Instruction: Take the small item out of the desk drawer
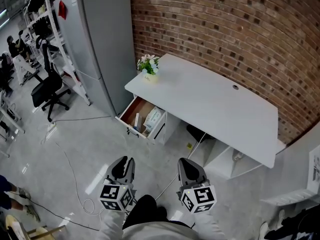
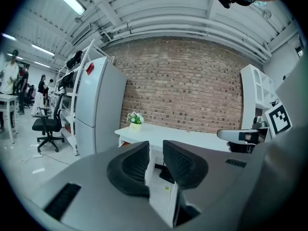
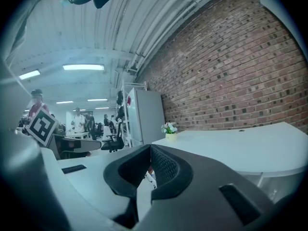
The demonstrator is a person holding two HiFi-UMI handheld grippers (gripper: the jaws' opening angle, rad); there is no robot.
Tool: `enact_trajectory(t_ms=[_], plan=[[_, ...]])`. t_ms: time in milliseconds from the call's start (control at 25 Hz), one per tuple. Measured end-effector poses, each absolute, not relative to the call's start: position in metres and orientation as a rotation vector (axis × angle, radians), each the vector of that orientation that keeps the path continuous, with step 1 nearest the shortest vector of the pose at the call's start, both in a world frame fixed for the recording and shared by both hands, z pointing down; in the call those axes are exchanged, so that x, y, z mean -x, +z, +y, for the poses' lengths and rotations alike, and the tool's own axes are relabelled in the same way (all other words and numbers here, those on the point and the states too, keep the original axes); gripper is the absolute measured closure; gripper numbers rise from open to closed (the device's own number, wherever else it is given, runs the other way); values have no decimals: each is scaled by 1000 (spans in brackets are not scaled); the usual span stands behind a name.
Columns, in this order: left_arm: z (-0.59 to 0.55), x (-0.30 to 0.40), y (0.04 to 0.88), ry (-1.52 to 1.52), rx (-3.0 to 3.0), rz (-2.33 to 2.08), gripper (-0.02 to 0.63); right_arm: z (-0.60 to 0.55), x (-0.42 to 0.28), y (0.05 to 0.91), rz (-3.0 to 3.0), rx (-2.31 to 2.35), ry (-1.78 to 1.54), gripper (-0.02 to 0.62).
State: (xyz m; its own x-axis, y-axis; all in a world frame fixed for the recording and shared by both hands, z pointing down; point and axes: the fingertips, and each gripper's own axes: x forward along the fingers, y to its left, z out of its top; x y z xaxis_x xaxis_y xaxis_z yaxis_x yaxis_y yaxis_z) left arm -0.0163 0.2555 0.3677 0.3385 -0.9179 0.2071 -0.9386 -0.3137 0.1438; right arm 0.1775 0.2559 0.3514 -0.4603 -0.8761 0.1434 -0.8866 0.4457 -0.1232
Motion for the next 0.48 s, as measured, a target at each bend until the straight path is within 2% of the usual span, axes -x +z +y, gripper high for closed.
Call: enact_trajectory(t_ms=[480], plan=[[173,35,391,171,-2346,-1648,465,189,-156,362,-2616,-1586,304,568]])
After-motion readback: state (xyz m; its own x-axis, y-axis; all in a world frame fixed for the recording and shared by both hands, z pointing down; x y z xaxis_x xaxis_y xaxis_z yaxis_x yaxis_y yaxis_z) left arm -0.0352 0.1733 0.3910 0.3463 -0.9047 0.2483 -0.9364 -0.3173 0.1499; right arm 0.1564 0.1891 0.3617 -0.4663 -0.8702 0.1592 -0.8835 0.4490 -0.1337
